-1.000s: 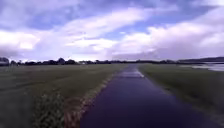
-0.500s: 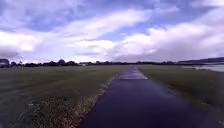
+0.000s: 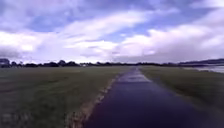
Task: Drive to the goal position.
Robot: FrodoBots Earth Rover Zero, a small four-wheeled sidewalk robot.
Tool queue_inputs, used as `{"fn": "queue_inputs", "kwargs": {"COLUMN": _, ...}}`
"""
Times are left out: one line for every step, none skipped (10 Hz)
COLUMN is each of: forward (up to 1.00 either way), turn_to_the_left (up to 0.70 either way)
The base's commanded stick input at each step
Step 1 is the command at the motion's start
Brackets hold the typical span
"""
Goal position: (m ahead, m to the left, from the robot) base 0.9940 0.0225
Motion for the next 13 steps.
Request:
{"fn": "queue_inputs", "kwargs": {"forward": 0.70, "turn_to_the_left": -0.14}}
{"fn": "queue_inputs", "kwargs": {"forward": 0.70, "turn_to_the_left": -0.14}}
{"fn": "queue_inputs", "kwargs": {"forward": 0.70, "turn_to_the_left": -0.14}}
{"fn": "queue_inputs", "kwargs": {"forward": 0.70, "turn_to_the_left": -0.14}}
{"fn": "queue_inputs", "kwargs": {"forward": 0.70, "turn_to_the_left": -0.14}}
{"fn": "queue_inputs", "kwargs": {"forward": 0.70, "turn_to_the_left": -0.14}}
{"fn": "queue_inputs", "kwargs": {"forward": 0.70, "turn_to_the_left": -0.14}}
{"fn": "queue_inputs", "kwargs": {"forward": 0.70, "turn_to_the_left": -0.14}}
{"fn": "queue_inputs", "kwargs": {"forward": 0.70, "turn_to_the_left": -0.14}}
{"fn": "queue_inputs", "kwargs": {"forward": 0.70, "turn_to_the_left": -0.14}}
{"fn": "queue_inputs", "kwargs": {"forward": 0.70, "turn_to_the_left": -0.14}}
{"fn": "queue_inputs", "kwargs": {"forward": 0.70, "turn_to_the_left": -0.14}}
{"fn": "queue_inputs", "kwargs": {"forward": 0.70, "turn_to_the_left": -0.14}}
